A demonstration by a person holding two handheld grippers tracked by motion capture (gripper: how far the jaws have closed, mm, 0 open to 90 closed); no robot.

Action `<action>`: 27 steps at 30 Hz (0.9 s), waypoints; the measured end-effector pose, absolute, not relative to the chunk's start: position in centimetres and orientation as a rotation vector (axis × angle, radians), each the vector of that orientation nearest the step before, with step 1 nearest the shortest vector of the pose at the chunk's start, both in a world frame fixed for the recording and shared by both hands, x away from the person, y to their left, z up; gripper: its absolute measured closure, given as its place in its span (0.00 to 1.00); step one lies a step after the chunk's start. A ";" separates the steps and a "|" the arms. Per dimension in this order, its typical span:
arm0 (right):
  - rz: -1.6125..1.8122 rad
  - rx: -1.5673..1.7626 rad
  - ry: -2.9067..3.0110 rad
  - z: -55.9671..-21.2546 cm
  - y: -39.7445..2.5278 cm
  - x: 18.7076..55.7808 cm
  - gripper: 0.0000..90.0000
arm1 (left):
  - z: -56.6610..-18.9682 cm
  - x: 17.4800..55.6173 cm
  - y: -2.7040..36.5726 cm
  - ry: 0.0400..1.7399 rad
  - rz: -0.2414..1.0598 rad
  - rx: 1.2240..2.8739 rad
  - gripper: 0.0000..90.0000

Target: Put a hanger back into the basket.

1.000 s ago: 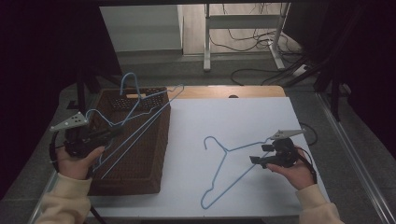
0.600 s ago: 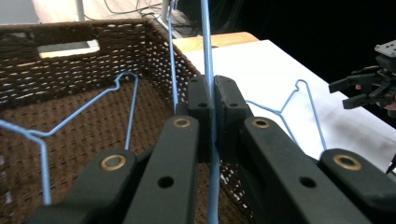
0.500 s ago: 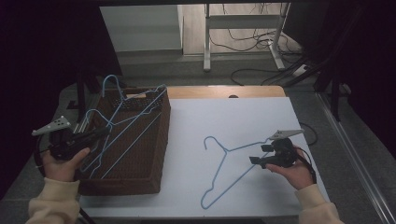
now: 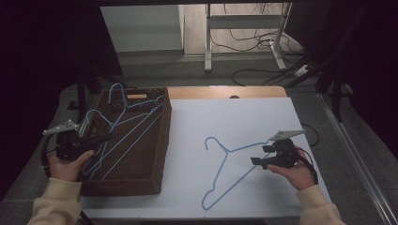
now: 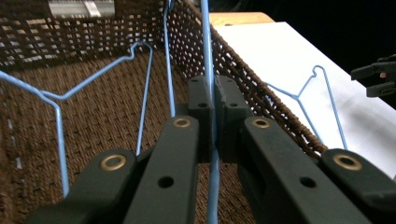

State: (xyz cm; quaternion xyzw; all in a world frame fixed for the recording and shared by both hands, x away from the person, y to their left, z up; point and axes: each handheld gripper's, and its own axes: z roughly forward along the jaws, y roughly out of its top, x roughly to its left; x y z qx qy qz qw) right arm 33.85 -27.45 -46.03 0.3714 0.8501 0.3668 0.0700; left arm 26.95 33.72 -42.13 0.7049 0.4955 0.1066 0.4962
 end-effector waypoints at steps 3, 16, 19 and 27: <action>1.104 1.120 2.555 -46.0 -27.5 33.9 0.26 | -42.5 27.3 33.5 1.206 0.244 1.719 0.96; 1.092 1.121 2.550 -46.0 -27.6 33.9 0.26 | -44.4 29.5 33.1 1.306 0.143 1.755 0.95; 1.091 1.117 2.550 -46.0 -27.6 33.9 0.26 | -44.4 29.6 33.3 1.344 0.200 1.759 0.85; 1.088 1.118 2.550 -46.0 -27.6 33.9 0.26 | -43.5 28.7 33.6 1.383 0.322 1.747 0.63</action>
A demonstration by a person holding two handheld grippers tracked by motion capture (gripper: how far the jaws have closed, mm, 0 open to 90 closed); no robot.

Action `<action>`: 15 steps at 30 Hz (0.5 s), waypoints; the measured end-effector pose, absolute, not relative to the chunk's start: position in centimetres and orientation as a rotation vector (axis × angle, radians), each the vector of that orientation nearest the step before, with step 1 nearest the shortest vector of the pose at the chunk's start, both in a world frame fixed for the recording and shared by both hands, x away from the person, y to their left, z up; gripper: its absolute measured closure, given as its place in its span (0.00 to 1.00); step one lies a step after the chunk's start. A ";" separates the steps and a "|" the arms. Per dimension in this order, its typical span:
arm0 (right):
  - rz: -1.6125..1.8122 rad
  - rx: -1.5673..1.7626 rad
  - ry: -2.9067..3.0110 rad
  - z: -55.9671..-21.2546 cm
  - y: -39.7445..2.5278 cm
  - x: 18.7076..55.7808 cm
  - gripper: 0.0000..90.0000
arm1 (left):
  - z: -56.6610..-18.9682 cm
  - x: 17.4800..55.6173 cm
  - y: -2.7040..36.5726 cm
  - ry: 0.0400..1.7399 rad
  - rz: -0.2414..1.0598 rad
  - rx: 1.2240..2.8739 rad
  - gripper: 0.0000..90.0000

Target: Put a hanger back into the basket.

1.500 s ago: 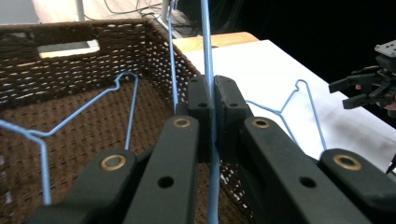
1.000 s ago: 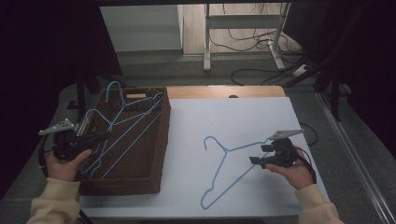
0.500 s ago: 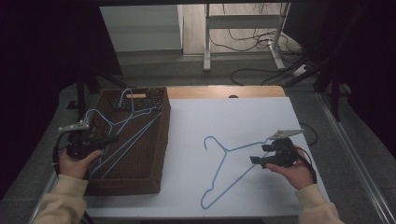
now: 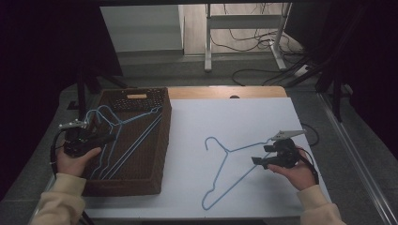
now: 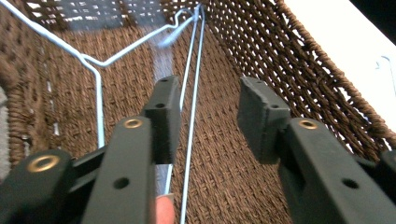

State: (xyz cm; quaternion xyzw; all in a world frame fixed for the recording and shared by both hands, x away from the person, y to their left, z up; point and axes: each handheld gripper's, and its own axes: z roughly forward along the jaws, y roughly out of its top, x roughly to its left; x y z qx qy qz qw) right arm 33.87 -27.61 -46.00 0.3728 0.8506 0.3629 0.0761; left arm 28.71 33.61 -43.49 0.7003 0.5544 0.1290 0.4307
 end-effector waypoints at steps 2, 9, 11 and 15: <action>1.087 1.117 2.549 -46.0 -27.6 33.9 0.26 | -43.0 28.3 33.2 1.358 0.340 1.765 0.59; 1.078 1.113 2.559 -46.1 -27.4 33.9 0.25 | -41.3 26.7 29.6 1.201 0.333 1.844 0.43; 1.079 1.110 2.560 -46.1 -27.4 33.8 0.25 | -41.1 26.5 28.4 1.157 0.316 1.861 0.38; 1.074 1.106 2.564 -46.2 -27.3 33.8 0.25 | -41.3 26.4 26.3 1.107 0.295 1.883 0.32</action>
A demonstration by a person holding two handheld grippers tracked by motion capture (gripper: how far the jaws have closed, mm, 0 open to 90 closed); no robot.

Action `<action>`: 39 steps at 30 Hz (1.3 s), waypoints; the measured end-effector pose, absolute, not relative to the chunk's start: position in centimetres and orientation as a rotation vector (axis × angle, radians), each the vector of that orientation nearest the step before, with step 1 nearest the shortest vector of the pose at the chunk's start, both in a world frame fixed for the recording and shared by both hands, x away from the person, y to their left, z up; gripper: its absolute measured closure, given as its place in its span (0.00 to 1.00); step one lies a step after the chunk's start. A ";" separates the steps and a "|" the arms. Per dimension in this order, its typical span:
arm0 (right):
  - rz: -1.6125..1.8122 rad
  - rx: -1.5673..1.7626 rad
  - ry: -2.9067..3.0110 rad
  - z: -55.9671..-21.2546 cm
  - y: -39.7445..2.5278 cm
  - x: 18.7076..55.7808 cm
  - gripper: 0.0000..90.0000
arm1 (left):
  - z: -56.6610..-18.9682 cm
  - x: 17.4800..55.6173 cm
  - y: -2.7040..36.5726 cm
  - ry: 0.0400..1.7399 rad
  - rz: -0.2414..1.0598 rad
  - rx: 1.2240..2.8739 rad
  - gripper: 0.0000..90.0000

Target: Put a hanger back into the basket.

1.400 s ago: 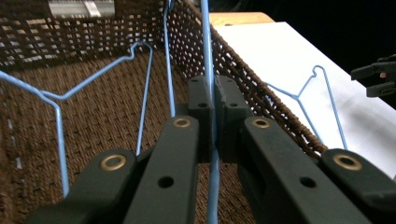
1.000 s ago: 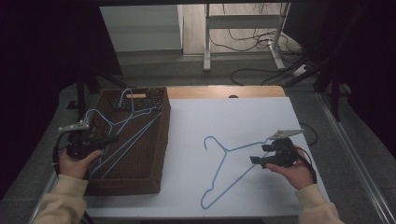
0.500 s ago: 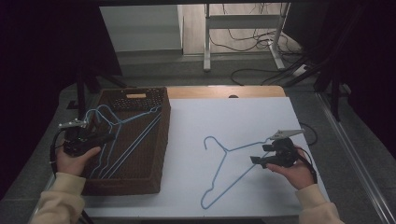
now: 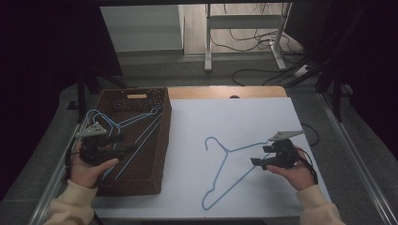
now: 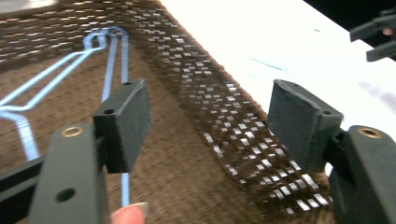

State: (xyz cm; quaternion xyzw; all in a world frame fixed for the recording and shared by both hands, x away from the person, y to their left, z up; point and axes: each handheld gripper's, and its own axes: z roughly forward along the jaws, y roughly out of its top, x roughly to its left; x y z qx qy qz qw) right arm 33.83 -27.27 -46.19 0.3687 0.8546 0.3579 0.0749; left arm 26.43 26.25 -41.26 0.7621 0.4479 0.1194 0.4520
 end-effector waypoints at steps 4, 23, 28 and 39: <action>1.066 1.101 2.566 -46.2 -27.2 33.8 0.25 | -41.7 26.5 24.6 1.076 0.251 1.890 0.31; 1.046 1.061 2.580 -46.3 -26.3 33.5 0.25 | -42.8 26.1 20.7 1.015 0.190 1.951 0.29; 1.040 1.067 2.569 -46.2 -26.2 33.4 0.25 | -42.8 26.1 20.6 1.009 0.192 1.955 0.29; 0.968 1.121 2.549 -46.1 -24.5 34.0 0.32 | -43.2 26.0 19.8 0.996 0.180 1.972 0.29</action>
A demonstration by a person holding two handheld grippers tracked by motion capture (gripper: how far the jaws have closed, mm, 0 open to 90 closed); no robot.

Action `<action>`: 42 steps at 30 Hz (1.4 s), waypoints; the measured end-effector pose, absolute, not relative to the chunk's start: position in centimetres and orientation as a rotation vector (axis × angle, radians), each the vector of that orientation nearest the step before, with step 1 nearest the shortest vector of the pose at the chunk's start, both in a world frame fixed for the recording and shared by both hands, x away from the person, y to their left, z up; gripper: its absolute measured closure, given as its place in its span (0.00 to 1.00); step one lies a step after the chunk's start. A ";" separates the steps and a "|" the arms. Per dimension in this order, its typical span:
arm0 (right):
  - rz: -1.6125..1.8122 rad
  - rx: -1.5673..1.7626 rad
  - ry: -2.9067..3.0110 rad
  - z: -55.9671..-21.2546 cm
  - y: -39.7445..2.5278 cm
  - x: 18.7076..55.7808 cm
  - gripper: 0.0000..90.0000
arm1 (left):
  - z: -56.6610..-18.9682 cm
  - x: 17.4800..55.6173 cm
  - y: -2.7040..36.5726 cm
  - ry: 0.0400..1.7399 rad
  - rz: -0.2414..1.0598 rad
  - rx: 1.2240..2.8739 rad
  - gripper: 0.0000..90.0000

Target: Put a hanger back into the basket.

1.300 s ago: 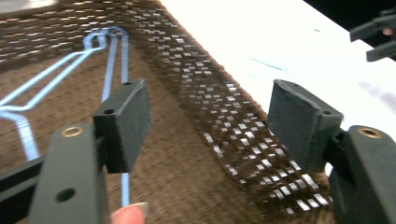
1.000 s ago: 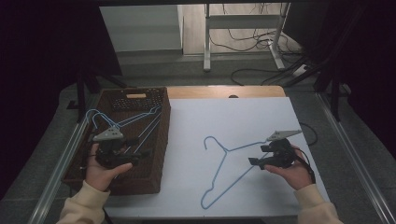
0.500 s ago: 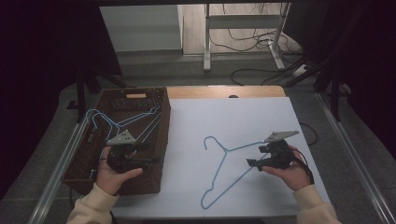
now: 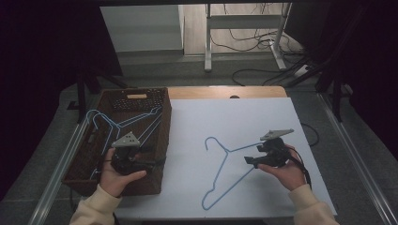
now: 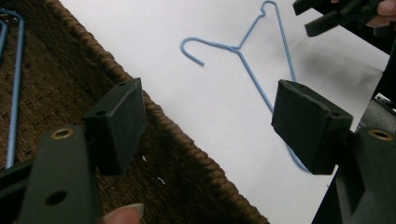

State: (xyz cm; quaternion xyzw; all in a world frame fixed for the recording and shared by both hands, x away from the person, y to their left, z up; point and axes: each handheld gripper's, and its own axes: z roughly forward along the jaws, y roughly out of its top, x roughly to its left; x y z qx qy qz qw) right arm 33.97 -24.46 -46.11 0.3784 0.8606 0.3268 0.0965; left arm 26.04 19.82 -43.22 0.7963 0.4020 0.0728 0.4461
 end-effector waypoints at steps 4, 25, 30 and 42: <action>0.935 1.118 2.558 -46.3 -23.3 34.5 0.35 | -43.3 26.0 19.7 0.993 0.178 1.977 0.29; 0.834 1.086 2.641 -47.4 -18.0 37.1 0.45 | -43.1 25.7 19.6 0.981 0.183 1.978 0.29; 0.823 1.092 2.644 -47.8 -17.9 37.6 0.46 | -43.1 25.7 19.5 0.979 0.178 1.983 0.29; 0.771 1.081 2.666 -48.5 -16.7 38.5 0.49 | -43.2 25.7 19.6 0.980 0.176 1.980 0.29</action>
